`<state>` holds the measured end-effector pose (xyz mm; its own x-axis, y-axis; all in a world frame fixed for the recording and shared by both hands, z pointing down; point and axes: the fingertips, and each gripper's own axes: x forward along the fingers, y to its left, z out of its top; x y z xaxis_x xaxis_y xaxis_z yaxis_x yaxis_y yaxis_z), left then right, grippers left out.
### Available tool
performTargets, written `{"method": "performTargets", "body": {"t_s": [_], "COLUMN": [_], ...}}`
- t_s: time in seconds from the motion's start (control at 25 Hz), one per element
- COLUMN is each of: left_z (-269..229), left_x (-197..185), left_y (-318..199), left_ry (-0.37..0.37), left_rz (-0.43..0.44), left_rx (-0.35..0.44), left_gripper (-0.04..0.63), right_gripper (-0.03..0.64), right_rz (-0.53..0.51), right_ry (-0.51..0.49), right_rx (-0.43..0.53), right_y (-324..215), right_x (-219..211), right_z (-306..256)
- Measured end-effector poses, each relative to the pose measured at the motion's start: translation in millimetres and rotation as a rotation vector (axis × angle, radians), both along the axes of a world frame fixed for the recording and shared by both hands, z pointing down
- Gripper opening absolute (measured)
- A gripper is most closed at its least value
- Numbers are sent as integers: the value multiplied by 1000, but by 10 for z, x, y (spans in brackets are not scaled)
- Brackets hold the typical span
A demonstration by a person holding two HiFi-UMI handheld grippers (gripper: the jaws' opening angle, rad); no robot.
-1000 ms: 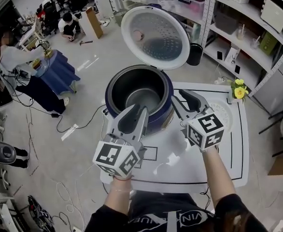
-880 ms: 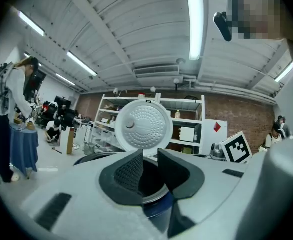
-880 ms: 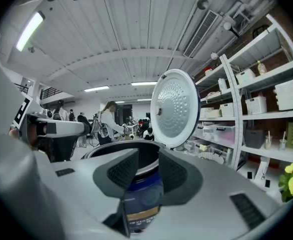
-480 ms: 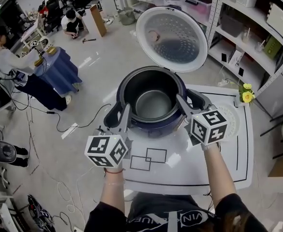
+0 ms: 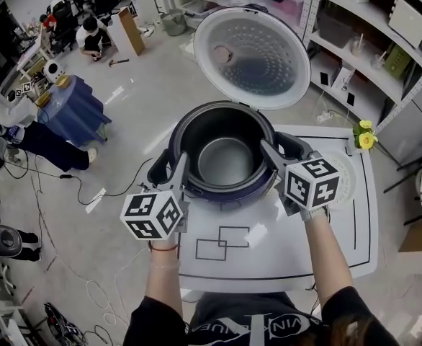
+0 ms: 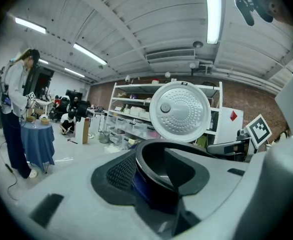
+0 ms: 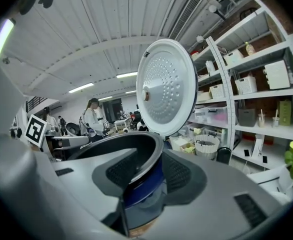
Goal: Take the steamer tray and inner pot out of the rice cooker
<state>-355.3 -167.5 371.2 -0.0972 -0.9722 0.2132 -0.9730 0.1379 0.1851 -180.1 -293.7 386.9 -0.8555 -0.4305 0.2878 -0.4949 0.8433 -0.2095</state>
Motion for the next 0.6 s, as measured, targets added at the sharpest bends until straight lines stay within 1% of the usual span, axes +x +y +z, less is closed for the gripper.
{"method": "performTargets", "body": {"t_s": [0.24,0.44,0.6], "left_z": [38,93,137], "left_x": [-49,-29,-45], "left_y": [-96,-164,-177], "left_ry": [10,16,23], "left_rz": [25,44,45], "left_rx": [-15,-33,-51], "left_gripper": [160,163,179], "right_gripper": [140,138,126], "right_rz": [8,11,16], "right_ry": [-40,-50,-48], "right_rx": [-93,-123,-120], "right_y": [-57,-83,-90], "right_x": [-36,-40,-68], "right_z": [43,42,41]}}
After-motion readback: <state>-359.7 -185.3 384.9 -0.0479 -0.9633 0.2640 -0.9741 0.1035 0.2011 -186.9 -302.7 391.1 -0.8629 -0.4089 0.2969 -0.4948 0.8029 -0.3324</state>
